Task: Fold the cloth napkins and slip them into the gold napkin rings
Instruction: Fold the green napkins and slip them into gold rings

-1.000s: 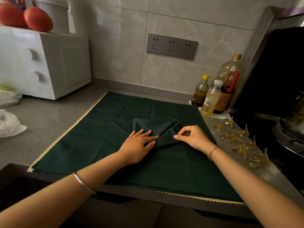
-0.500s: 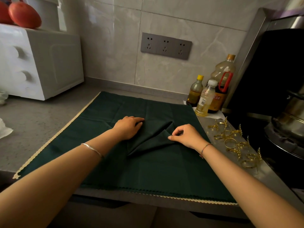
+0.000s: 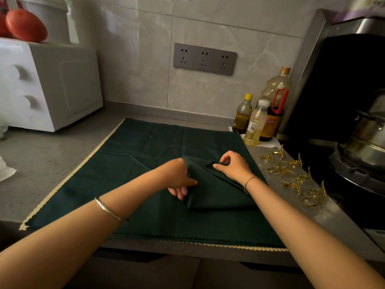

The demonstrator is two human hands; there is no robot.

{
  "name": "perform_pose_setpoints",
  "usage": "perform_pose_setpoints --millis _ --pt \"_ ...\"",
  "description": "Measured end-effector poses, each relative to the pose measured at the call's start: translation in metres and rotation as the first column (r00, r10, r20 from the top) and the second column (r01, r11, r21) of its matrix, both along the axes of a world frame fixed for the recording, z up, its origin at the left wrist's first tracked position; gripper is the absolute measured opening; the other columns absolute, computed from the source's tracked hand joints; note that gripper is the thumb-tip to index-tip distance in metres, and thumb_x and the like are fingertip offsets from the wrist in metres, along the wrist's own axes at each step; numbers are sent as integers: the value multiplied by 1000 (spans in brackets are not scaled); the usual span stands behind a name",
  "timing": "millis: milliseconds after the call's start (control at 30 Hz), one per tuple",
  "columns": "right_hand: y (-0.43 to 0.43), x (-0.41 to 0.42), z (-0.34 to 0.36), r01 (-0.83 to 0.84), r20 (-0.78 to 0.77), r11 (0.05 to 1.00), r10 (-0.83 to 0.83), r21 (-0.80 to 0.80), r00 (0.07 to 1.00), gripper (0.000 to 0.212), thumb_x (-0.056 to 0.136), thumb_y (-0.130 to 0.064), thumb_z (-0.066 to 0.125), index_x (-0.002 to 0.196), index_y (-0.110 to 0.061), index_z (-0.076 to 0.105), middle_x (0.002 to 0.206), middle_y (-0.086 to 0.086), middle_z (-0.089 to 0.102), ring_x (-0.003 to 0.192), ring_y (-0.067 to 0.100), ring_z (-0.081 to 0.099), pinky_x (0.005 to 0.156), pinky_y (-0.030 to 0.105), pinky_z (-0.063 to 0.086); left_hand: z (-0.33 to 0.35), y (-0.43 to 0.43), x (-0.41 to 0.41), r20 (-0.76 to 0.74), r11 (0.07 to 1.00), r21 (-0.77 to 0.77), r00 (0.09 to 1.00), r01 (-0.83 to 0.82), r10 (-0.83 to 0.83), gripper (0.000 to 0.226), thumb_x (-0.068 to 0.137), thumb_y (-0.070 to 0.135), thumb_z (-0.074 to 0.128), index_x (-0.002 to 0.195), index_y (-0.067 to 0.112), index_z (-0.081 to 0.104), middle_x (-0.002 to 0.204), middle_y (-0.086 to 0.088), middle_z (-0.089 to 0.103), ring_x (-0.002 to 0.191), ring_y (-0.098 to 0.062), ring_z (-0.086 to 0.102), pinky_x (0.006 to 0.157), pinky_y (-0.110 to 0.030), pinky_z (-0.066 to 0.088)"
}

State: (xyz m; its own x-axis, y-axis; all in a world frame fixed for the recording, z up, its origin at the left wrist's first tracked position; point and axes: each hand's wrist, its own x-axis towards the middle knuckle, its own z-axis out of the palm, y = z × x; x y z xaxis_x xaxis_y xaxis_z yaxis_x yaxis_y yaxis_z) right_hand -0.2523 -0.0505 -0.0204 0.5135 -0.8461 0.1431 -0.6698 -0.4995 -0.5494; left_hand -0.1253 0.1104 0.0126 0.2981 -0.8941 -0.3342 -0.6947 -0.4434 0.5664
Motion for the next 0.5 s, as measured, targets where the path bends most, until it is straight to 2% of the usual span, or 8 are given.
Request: perform_pose_setpoints --millis 33,100,167,233,333,433,500 --pt "1 0 -4 12 3 1000 -12 -12 1000 24 80 -40 70 80 -26 50 102 1 56 98 20 56 92 41 47 -2 -1 -4 126 999 -44 992 7 -2 38 95 32 56 112 1 41 72 -4 63 66 -18 66 53 -23 49" --pt "3 1 -10 27 2 997 -27 -72 1000 22 84 -40 66 84 -24 50 102 -1 53 100 17 53 91 35 43 -7 -6 -6 464 972 -218 885 88 24 58 93 39 56 133 7 29 103 -5 63 93 -20 62 75 -31 47" --pt "5 1 -14 23 4 988 -23 -152 1000 21 86 -39 63 88 -23 50 100 -2 52 99 16 50 88 31 37 -12 -12 -6 597 897 -371 802 240 32 52 98 38 44 143 17 27 135 -5 47 124 -22 45 98 -34 38" --pt "6 0 -16 13 9 981 -12 -195 1000 20 87 -38 62 88 -23 49 97 -4 51 96 15 50 87 31 36 -18 -21 -3 612 864 -346 786 365 -87 48 102 34 32 148 23 26 150 -1 33 140 -20 28 114 -35 20" --pt "6 -2 -18 20 48 979 -11 -202 999 20 86 -36 64 85 -23 49 92 -6 51 90 13 49 84 31 38 -35 -28 -1 560 900 -198 798 388 -221 50 105 32 22 153 24 15 159 4 14 147 -16 5 118 -37 -4" --pt "8 -1 -16 -12 110 980 35 -198 993 15 86 -29 65 84 -21 53 92 -5 52 86 12 50 80 28 43 -46 -30 1 523 917 -151 817 370 -243 51 105 33 18 153 25 5 160 6 5 148 -15 -1 117 -37 -9" --pt "10 -5 -13 -89 140 978 116 -187 983 2 88 -21 64 87 -19 62 98 -3 56 87 12 54 74 20 44 -49 -31 3 495 921 -151 834 359 -244 50 105 34 17 153 26 4 160 7 4 147 -14 -2 117 -36 -9"
